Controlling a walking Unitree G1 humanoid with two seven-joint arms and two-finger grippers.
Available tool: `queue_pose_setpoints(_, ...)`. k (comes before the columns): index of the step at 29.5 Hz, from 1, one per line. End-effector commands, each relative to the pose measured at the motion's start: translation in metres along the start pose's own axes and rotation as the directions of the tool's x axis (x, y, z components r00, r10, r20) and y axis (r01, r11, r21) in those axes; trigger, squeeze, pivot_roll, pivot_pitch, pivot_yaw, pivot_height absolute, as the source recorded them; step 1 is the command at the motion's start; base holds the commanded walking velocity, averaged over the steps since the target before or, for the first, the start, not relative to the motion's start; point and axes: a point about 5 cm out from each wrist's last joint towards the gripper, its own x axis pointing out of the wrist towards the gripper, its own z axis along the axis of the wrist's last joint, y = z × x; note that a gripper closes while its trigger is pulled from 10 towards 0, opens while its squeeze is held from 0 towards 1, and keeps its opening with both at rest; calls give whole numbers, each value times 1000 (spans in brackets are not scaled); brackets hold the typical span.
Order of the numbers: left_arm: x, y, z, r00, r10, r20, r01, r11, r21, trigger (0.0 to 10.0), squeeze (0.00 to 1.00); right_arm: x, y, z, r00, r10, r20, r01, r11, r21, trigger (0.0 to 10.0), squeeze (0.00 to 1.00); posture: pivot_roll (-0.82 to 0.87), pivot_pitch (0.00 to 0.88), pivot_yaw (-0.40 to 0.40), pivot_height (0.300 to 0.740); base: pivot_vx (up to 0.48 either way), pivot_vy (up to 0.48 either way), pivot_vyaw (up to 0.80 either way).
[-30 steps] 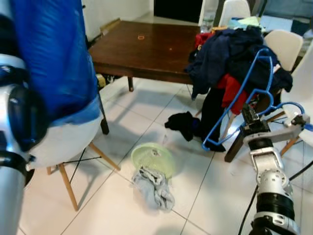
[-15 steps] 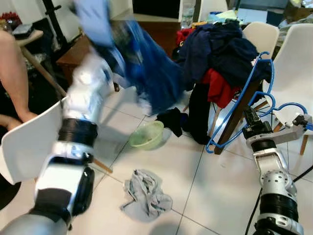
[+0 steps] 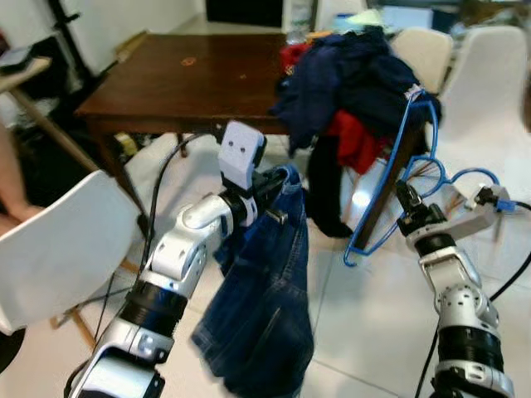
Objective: Hang hanger
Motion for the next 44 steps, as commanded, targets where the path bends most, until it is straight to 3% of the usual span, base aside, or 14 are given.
queue_pose_setpoints(1,-3,-8,-1,1000,-23,1,23,1000,-1,10000,0,-6,-5,3,999,-29,-15,29,999,-41,10000,0,113,154,46,740,0,0,-781)
queue_pose_setpoints(11,-1,5,12,998,46,39,-45,999,-16,10000,0,-11,-6,15,997,-73,27,76,988,-132,10000,0,84,159,63,740,0,0,-781)
queue_pose_setpoints(16,-1,18,11,996,88,9,-88,996,19,10000,0,-20,-9,26,996,-91,-6,85,959,-271,10000,0,70,159,75,740,0,0,-776)
queue_pose_setpoints(24,1,51,1,971,170,-170,-162,985,63,10000,0,-48,-2,55,991,-24,-131,-44,869,-492,10000,0,34,173,101,740,0,0,-773)
queue_pose_setpoints(27,-1,65,-12,930,172,-326,-132,981,140,10000,0,-60,3,57,977,-3,-213,-116,830,-545,10000,0,25,167,110,740,0,0,-773)
queue_pose_setpoints(29,-12,77,-33,844,156,-514,-54,977,207,10000,0,-72,9,50,937,11,-349,-227,779,-584,10000,0,14,160,124,740,0,0,-769)
queue_pose_setpoints(31,-12,77,-33,844,156,-514,-54,977,207,10000,0,-72,9,50,937,11,-349,-227,779,-584,10000,0,14,160,124,740,0,0,-769)
queue_pose_setpoints(33,-17,84,-40,801,164,-575,-36,973,227,10000,0,-77,13,44,909,16,-417,-281,762,-584,10000,0,11,158,126,740,0,0,-769)
queue_pose_setpoints(35,-26,93,-50,735,157,-660,-44,982,184,10000,0,-90,28,25,805,51,-592,-445,713,-543,10000,0,9,151,131,740,0,0,-769)
queue_pose_setpoints(36,-26,93,-50,735,157,-660,-44,982,184,10000,0,-90,28,25,805,51,-592,-445,713,-543,10000,0,9,151,131,740,0,0,-769)
queue_pose_setpoints(37,-29,95,-53,714,146,-684,-62,987,145,10000,0,-95,36,14,747,69,-661,-513,693,-507,10000,0,10,147,132,740,0,0,-763)
queue_pose_setpoints(39,-29,95,-53,714,146,-684,-62,987,145,10000,0,-95,36,14,747,69,-661,-513,693,-507,10000,0,10,147,132,740,0,0,-763)
queue_pose_setpoints(40,-31,95,-57,697,134,-704,-73,991,116,10000,0,-100,42,5,693,72,-717,-565,672,-479,10000,0,10,144,133,740,0,0,-769)
queue_pose_setpoints(44,-35,95,-64,680,129,-722,-102,991,81,10000,0,-108,48,-12,604,43,-796,-630,638,-443,10000,0,14,156,131,740,0,0,-439)
